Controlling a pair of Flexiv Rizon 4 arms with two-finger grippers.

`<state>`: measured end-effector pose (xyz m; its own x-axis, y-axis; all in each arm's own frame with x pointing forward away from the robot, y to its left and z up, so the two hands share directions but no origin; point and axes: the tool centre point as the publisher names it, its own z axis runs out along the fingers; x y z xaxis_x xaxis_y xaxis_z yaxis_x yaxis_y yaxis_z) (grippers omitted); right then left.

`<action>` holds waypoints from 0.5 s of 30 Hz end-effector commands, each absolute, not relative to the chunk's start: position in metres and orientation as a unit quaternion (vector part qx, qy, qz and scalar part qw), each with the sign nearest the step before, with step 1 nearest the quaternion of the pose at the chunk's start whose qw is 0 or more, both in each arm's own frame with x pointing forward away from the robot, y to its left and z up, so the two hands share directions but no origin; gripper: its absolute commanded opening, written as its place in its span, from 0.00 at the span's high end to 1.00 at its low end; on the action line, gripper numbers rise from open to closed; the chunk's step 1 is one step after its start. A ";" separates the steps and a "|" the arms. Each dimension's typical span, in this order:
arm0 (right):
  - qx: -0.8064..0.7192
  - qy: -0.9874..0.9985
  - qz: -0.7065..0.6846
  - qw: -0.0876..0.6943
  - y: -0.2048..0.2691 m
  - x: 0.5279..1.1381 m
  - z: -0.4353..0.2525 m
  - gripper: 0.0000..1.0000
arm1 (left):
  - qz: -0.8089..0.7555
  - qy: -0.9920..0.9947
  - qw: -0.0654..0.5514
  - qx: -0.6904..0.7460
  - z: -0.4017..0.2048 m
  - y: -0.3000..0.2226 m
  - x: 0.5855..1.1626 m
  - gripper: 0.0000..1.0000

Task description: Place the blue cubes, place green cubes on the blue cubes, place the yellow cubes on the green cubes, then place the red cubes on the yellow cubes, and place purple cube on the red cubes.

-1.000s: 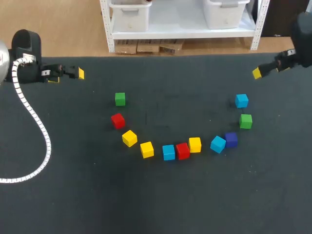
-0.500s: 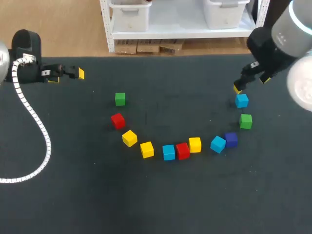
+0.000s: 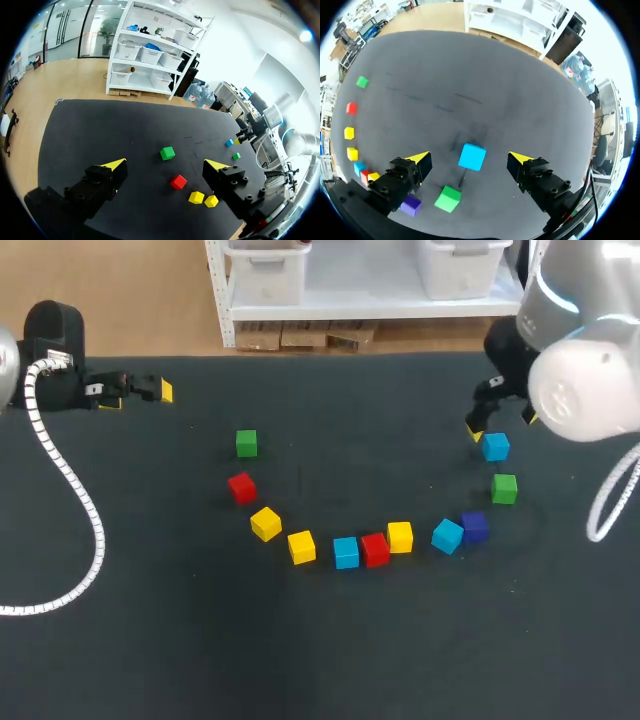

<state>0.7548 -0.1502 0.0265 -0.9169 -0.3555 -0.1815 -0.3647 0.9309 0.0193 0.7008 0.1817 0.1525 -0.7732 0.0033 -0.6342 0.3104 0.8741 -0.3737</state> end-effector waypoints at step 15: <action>-0.134 0.991 -0.010 -0.025 -0.149 0.779 -0.003 0.25 | -0.237 0.911 0.326 0.086 0.152 0.182 0.701 0.00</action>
<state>0.7726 -0.1524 -0.0003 -0.9631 -0.2687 -0.0127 -0.2687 0.9632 -0.0049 0.7008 0.1817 0.1525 -0.7731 0.0034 -0.6342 0.3104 0.8741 -0.3737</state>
